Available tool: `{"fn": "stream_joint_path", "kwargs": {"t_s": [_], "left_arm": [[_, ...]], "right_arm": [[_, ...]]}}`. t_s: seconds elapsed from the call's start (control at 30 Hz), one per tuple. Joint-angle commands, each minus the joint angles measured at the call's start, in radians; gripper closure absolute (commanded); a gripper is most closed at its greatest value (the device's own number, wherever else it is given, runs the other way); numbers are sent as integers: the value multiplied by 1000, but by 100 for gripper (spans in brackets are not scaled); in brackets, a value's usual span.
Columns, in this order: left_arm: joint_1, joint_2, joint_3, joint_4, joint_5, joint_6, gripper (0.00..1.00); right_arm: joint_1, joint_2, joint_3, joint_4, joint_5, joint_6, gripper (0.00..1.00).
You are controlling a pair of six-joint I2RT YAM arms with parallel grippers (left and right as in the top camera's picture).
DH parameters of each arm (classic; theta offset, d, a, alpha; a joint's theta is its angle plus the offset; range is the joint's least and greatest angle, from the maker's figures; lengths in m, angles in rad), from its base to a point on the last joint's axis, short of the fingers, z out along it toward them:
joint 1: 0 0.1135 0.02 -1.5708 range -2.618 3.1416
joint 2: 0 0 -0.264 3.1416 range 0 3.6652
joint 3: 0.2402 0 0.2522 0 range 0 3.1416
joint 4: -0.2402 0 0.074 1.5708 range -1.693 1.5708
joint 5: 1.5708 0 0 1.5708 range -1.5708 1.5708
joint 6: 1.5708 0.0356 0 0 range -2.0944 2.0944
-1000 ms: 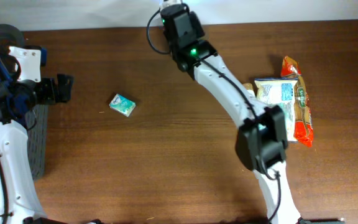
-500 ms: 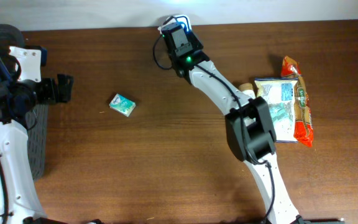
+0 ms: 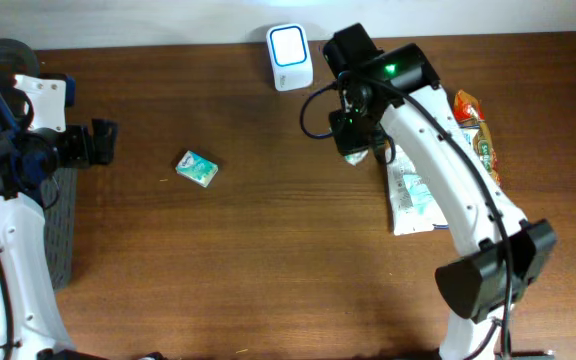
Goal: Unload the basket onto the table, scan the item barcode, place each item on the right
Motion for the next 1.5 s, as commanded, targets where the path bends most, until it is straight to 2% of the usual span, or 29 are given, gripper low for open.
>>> {"fn": "stream_joint_path", "kwargs": {"t_s": [0.0,0.13,0.17,0.3,0.43,0.47,0.53,0.57,0.63,0.7,0.77,0.87,1.0,1.1,1.17,1.33,1.47], "left_arm": [[3,-4,-1,2,11,12,1],[3,-4,-1,2,11,12,1],[3,-4,-1,2,11,12,1],[3,-4,-1,2,11,12,1],[3,-4,-1,2,11,12,1],[3,-4,-1,2,11,12,1],[3,-4,-1,2,11,12,1],[3,-4,-1,2,11,12,1],[3,-4,-1,2,11,12,1],[3,-4,-1,1,11,12,1],[3,-4,-1,2,11,12,1],[3,-4,-1,2,11,12,1],[3,-4,-1,2,11,12,1],[3,-4,-1,2,11,12,1],[3,-4,-1,2,11,12,1],[3,-4,-1,2,11,12,1],[3,-4,-1,2,11,12,1]], "right_arm": [[-59,13,-161,21,-5,35,96],[-141,13,-305,94,-5,62,96],[-189,13,-309,142,-14,106,96],[-352,13,-309,222,-86,124,96],[-446,13,-310,235,-109,124,95],[-449,13,-310,235,-108,123,90],[-449,13,-310,235,-106,123,69],[-449,13,-310,238,-106,123,64],[-449,13,-306,253,-111,90,57],[-447,13,-209,195,-198,-6,51],[-413,13,-46,129,-317,-73,49],[-290,13,47,161,-442,-80,47],[-47,51,6,375,-470,52,46],[130,170,6,574,-472,60,42],[200,260,6,671,-473,60,41],[287,455,6,832,-474,23,37],[310,479,6,946,-463,-59,36]]}}
